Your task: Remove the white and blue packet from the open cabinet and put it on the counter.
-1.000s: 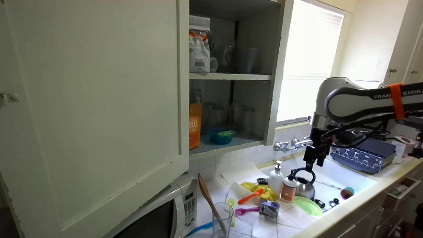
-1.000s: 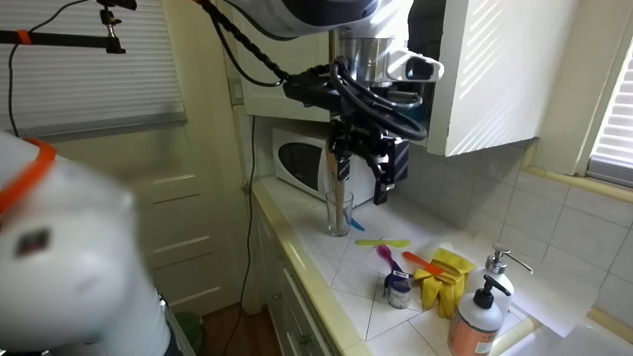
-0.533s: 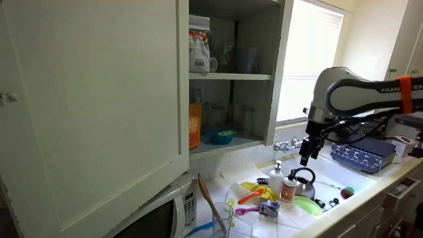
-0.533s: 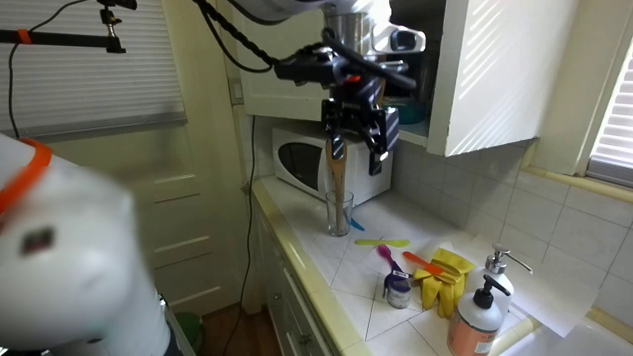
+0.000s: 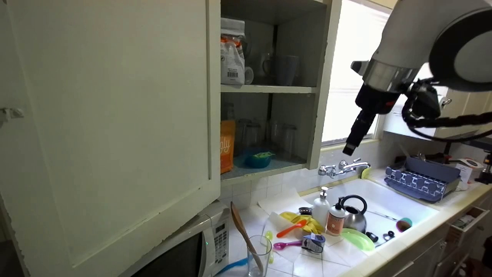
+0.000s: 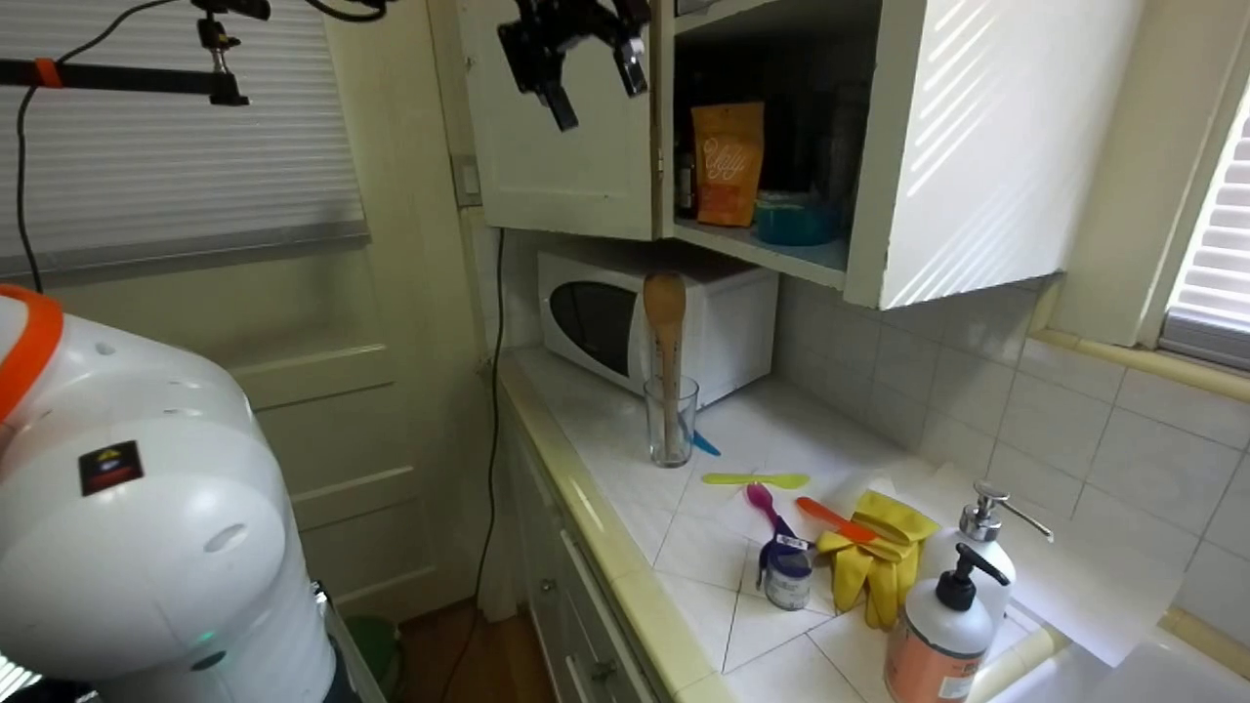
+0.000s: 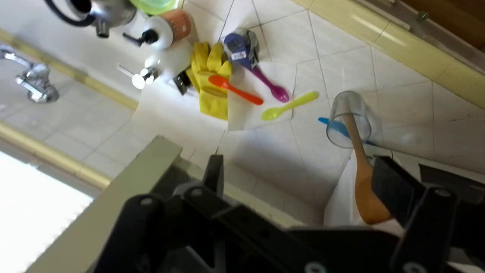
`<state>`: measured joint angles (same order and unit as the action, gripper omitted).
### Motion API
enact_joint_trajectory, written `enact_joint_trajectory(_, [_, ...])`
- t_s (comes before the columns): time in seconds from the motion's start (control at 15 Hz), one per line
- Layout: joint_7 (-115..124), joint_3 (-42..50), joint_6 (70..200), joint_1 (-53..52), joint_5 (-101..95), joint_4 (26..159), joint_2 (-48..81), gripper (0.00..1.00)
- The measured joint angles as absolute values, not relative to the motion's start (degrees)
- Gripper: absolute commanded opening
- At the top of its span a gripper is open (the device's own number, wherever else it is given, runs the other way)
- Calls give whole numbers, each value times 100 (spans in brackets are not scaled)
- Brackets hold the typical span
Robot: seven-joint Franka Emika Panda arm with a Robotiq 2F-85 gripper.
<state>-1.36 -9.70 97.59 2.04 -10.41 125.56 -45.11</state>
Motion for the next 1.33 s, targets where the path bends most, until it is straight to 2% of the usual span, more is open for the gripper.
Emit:
enact_joint_trajectory(0.27, [-623, -1188, 9377, -97, -1385, 11323, -4377, 100])
enact_joint_trajectory(0.8, [-566, -1154, 9377, -136, -1391, 11455, -4322, 100])
enact_joint_trajectory(1.07, [-1147, -1011, 9904, -246, -1776, 11077, -4071, 100])
enact_joint_trajectory(1.33, [-2145, -560, 10664, -467, -1744, 9872, -3311, 100])
